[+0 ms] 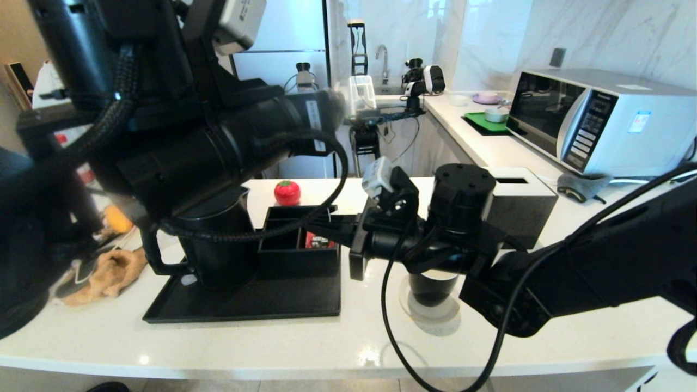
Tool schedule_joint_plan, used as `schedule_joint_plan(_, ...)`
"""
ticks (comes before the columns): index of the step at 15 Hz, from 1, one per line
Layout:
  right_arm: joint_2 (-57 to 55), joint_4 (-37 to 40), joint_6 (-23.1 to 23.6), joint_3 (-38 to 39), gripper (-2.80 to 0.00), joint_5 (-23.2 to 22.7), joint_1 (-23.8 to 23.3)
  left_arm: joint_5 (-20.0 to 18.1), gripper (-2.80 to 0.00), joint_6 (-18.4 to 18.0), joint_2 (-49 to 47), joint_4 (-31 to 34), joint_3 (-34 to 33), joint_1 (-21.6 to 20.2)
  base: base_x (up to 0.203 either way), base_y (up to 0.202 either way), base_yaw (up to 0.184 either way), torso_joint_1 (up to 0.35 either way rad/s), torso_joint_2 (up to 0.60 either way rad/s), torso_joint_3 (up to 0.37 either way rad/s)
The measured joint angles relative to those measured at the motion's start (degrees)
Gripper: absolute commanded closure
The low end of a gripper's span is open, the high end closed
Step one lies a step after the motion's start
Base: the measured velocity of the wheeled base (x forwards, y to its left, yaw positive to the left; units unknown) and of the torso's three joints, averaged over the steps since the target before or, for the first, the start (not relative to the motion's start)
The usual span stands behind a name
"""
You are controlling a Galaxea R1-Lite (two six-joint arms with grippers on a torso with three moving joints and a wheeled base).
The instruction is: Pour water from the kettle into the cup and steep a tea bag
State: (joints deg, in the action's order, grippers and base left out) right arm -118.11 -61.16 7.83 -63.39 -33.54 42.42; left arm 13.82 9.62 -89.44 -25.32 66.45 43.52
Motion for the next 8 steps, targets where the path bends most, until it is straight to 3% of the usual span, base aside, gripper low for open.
schedule_joint_plan(8,0.1,-1.0,-0.2,-0.3,0.00,0.4,-0.1,0.4,0.00,-0.2,1.2,0.2,-1.3,0.9,0.000,0.000,0.000,0.000,0.00,0.000)
